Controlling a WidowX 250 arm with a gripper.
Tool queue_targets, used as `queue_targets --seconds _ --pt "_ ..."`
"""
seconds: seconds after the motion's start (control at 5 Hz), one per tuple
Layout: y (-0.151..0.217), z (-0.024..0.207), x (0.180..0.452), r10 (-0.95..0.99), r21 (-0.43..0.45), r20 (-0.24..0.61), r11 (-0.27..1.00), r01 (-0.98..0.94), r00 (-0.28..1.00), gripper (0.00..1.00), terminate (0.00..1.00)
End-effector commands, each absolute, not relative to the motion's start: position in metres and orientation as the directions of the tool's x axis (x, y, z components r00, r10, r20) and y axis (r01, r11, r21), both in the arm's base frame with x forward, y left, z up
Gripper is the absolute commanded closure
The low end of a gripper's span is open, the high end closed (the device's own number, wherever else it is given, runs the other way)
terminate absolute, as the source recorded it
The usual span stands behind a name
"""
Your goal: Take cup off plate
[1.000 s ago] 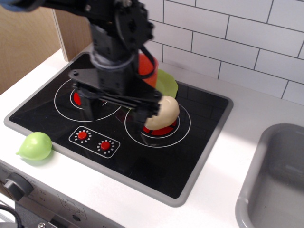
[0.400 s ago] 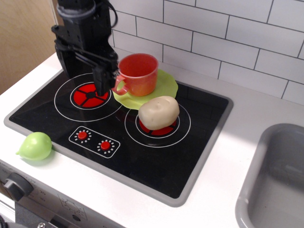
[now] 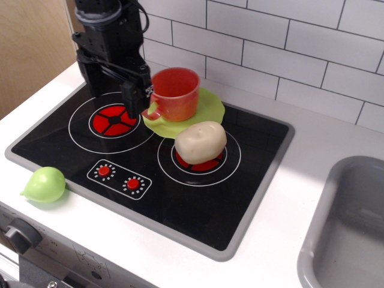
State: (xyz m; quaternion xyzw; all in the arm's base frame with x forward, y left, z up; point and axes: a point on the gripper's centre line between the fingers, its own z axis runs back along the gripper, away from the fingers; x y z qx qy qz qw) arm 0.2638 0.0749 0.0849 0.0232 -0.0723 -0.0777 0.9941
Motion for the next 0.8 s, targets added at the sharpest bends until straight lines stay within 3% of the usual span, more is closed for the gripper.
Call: queue_targets --seconds 0.0,0.2,0.4,0.6 --pt "0.0629 0.0791 0.2773 -0.191 0.079 0.183 0.981 0.179 0.964 0.00 0.00" --pt "0.0597 0.0761 0.2789 -0.189 0.092 0.184 0.980 0.175 0.964 0.00 0.00" --pt "0.0586 0.0747 0.2803 -0.184 0.102 0.196 0.981 0.167 0.963 1.00 0.00" --pt "0.0588 0.0766 0.2820 -0.175 0.107 0.208 0.982 0.156 0.962 1.00 0.00"
